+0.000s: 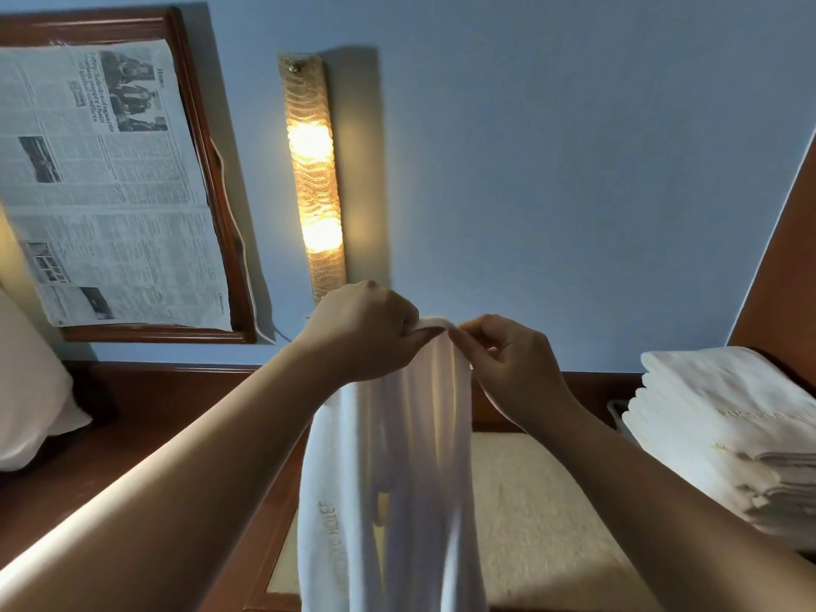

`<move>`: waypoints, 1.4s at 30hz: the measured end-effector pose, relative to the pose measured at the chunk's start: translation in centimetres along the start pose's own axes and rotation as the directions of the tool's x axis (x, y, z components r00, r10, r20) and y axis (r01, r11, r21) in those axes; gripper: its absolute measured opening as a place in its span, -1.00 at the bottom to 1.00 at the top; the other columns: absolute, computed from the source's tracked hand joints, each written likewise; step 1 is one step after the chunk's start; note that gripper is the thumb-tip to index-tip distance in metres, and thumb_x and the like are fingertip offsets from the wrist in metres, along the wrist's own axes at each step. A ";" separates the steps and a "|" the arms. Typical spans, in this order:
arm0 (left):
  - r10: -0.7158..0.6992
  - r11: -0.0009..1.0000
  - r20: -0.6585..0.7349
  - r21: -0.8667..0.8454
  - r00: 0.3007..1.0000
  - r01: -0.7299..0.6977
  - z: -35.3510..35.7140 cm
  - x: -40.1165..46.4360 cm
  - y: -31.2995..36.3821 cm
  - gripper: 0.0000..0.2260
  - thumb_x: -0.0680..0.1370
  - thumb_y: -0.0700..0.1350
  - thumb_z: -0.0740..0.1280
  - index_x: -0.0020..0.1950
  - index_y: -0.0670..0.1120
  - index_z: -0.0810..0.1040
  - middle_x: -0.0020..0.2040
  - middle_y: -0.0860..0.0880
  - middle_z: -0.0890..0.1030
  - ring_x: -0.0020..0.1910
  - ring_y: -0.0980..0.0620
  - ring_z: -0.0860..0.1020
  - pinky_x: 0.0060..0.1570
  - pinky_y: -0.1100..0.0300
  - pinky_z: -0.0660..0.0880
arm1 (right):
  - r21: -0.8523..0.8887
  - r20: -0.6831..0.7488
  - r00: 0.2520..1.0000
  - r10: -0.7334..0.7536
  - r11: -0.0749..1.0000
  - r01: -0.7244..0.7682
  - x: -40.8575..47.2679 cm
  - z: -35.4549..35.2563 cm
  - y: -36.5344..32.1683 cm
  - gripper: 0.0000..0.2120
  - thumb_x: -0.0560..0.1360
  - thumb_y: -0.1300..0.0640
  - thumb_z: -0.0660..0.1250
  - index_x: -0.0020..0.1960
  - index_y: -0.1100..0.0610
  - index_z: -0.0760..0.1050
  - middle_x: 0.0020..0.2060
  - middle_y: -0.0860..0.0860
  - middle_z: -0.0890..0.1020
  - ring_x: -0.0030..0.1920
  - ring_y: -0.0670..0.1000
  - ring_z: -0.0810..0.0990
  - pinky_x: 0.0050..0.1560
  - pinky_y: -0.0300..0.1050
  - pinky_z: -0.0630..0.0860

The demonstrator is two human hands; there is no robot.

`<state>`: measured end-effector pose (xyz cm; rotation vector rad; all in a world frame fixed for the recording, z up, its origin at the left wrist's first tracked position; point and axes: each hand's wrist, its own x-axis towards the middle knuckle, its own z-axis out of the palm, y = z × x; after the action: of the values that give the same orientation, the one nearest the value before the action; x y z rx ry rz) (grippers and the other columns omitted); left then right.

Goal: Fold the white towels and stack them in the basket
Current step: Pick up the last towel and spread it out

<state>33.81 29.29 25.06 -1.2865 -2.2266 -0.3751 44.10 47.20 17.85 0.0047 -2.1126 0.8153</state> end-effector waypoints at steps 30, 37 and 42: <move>-0.192 0.971 0.216 -0.097 0.957 0.217 2.4 -2.5 -2.3 -0.27 0.42 0.50 0.35 0.51 0.23 0.34 -0.17 0.08 0.60 0.01 -0.08 0.61 -0.11 0.06 0.46 | -0.147 0.201 0.901 0.384 0.922 -0.359 0.0 -1.3 1.3 -0.57 0.61 0.00 0.38 -0.36 0.08 0.32 -0.53 -0.13 0.32 -0.46 -0.12 0.29 -0.42 -0.19 0.20; -0.099 0.946 0.037 -0.306 0.994 0.106 2.1 -0.4 1.9 -0.74 0.59 0.26 0.36 0.07 0.11 0.62 -0.43 0.08 0.48 -0.37 0.11 0.48 -0.38 0.14 0.31 | -0.249 0.394 0.908 0.143 0.967 -0.044 4.5 -4.0 -3.0 -0.87 0.59 0.00 0.39 -0.13 -0.01 0.57 -0.28 -0.06 0.61 -0.24 -0.12 0.56 -0.24 -0.12 0.41; -0.109 0.987 0.026 -0.118 0.994 0.111 0.8 -0.2 0.7 -0.80 0.67 0.13 0.26 0.08 0.10 0.63 -0.23 0.05 0.61 -0.17 -0.10 0.54 -0.24 0.09 0.33 | -0.304 0.289 0.944 0.160 0.950 -0.068 2.6 -4.8 -1.3 -0.98 0.63 0.02 0.35 0.05 -0.08 0.51 -0.18 -0.16 0.63 -0.19 -0.17 0.59 -0.28 -0.24 0.44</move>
<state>34.22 29.88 24.33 -1.2349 -2.3280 -0.5475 46.25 49.53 22.46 -0.1579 -2.5376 0.5909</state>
